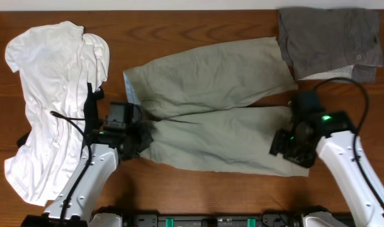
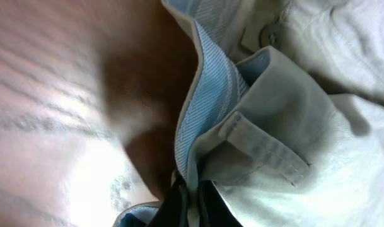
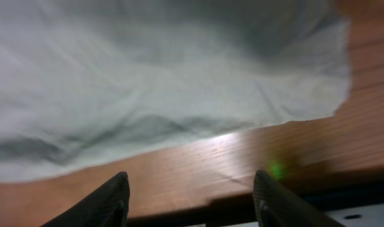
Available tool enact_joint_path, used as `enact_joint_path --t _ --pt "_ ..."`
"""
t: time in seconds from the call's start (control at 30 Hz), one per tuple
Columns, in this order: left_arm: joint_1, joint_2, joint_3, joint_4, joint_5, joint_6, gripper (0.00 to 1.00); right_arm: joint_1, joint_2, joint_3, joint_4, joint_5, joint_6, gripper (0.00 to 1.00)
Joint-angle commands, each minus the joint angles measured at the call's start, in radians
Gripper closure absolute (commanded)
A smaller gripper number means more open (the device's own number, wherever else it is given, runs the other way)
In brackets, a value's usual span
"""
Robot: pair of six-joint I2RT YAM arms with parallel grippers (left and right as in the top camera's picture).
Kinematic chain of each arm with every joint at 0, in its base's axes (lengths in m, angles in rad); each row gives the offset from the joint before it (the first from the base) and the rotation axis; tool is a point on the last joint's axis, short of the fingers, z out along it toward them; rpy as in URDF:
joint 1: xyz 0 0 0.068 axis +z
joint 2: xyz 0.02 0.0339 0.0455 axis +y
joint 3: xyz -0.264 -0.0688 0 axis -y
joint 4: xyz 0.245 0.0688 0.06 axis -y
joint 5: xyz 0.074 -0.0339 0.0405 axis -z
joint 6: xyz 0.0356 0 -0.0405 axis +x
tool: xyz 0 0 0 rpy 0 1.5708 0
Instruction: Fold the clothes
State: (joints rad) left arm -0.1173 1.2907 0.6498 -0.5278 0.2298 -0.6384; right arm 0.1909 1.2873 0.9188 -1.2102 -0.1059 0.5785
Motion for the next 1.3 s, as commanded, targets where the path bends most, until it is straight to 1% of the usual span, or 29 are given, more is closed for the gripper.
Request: enact_joint_path --t 0.0,0.23,0.43,0.73,1.0,1.27 --pt "0.048 -0.007 0.016 0.027 -0.013 0.018 0.94 0.077 0.005 -0.061 0.023 -0.042 0.092 0.36" --pt "0.123 -0.007 0.016 0.062 -0.014 0.047 0.94 0.177 0.007 -0.146 0.121 -0.031 0.172 0.34" --pt "0.195 -0.006 0.016 0.082 -0.017 0.067 0.94 0.182 0.016 -0.216 0.203 -0.014 0.196 0.34" --pt "0.23 -0.006 0.016 0.115 -0.018 0.073 0.94 0.183 0.108 -0.258 0.314 0.016 0.222 0.32" --pt "0.23 -0.006 0.016 0.112 -0.04 0.089 0.94 0.183 0.225 -0.261 0.31 0.023 0.223 0.31" --pt "0.23 -0.006 0.016 0.112 -0.04 0.089 0.94 0.182 0.24 -0.261 0.259 -0.031 0.237 0.3"
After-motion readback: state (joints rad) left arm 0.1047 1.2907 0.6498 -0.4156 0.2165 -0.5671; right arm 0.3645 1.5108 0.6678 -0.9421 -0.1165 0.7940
